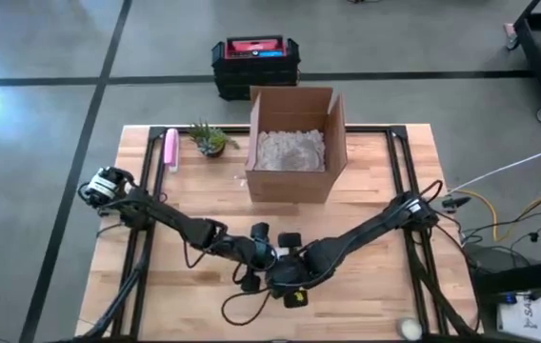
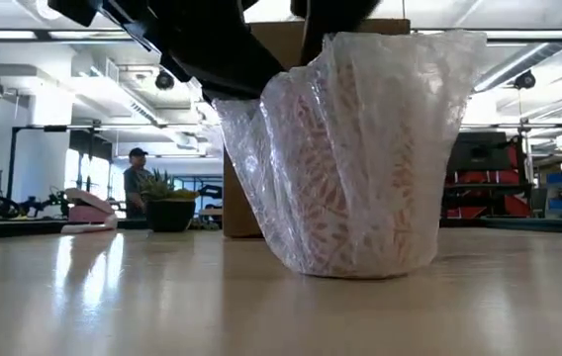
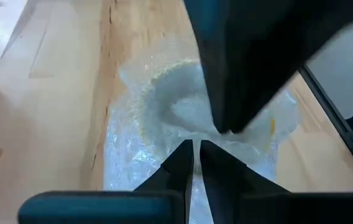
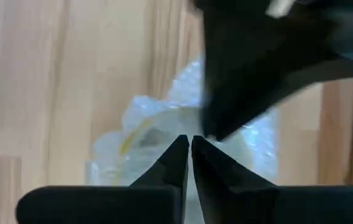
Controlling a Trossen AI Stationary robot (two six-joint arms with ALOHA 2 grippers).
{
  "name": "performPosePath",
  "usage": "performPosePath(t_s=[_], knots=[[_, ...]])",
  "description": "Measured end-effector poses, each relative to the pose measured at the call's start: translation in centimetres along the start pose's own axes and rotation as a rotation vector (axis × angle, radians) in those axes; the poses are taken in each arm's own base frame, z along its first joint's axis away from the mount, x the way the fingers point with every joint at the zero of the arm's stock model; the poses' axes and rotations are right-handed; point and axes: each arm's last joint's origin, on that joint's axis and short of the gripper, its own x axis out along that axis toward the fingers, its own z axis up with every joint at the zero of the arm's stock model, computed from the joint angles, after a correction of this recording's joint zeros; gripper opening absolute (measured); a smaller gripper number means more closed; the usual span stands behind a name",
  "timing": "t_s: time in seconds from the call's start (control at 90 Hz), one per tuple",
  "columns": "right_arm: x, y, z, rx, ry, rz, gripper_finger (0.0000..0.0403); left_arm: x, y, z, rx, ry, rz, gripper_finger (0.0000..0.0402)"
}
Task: Wrap mug
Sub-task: Wrap the orange mug with bubble wrap
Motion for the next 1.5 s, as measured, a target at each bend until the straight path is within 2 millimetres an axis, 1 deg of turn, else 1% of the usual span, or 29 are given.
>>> performPosePath(t_s=[0.089, 0.2, 0.278, 0.422, 0.578, 0.744, 0.844, 0.911, 0.989, 1.189, 1.333, 1.5], knots=[[1.8, 0.2, -0.2, 0.01, -0.03, 0.0, 0.0008, -0.1, 0.0, 0.0, 0.003, 0.004, 0.001, 0.002], [3.4, 0.5, -0.5, 0.026, -0.065, -0.003, 0.0008, -0.2, 0.0, 0.0, 0.006, 0.01, 0.003, 0.002], [4.1, 0.5, -0.8, 0.04, -0.068, -0.002, 0.0008, -0.4, 0.1, 0.0, 0.005, 0.013, 0.002, 0.002], [4.2, 0.4, -1.1, 0.052, -0.051, 0.001, 0.0008, -1.8, 0.0, 0.8, 0.003, -0.008, -0.005, 0.002], [4.2, 0.5, -1.0, 0.052, -0.056, 0.014, 0.0008, -4.1, 0.1, 1.9, 0.001, -0.018, -0.01, 0.002], [4.4, 0.5, -1.1, 0.052, -0.057, 0.023, 0.0008, -6.3, 0.6, 1.9, 0.014, 0.04, 0.045, 0.002], [4.8, 0.6, -1.0, 0.055, -0.063, 0.031, 0.0008, -6.9, 0.8, 1.5, 0.027, 0.098, 0.07, 0.002], [4.8, 0.6, -1.0, 0.055, -0.062, 0.035, 0.0008, -6.8, 0.9, 1.1, 0.035, 0.135, 0.079, 0.002], [4.9, 0.6, -1.1, 0.06, -0.062, 0.039, 0.0008, -6.4, 0.9, 0.8, 0.059, 0.153, 0.08, 0.002], [5.1, 0.6, -1.1, 0.08, -0.066, 0.046, 0.0008, -4.4, 0.9, -0.7, 0.13, 0.237, 0.082, 0.002], [5.6, 0.7, -1.4, 0.093, -0.076, 0.058, 0.0008, -2.7, 0.8, -2.0, 0.165, 0.294, 0.083, 0.002], [5.7, 0.7, -1.5, 0.108, -0.073, 0.058, 0.0008, -1.6, 0.8, -2.5, 0.165, 0.295, 0.083, 0.002]])
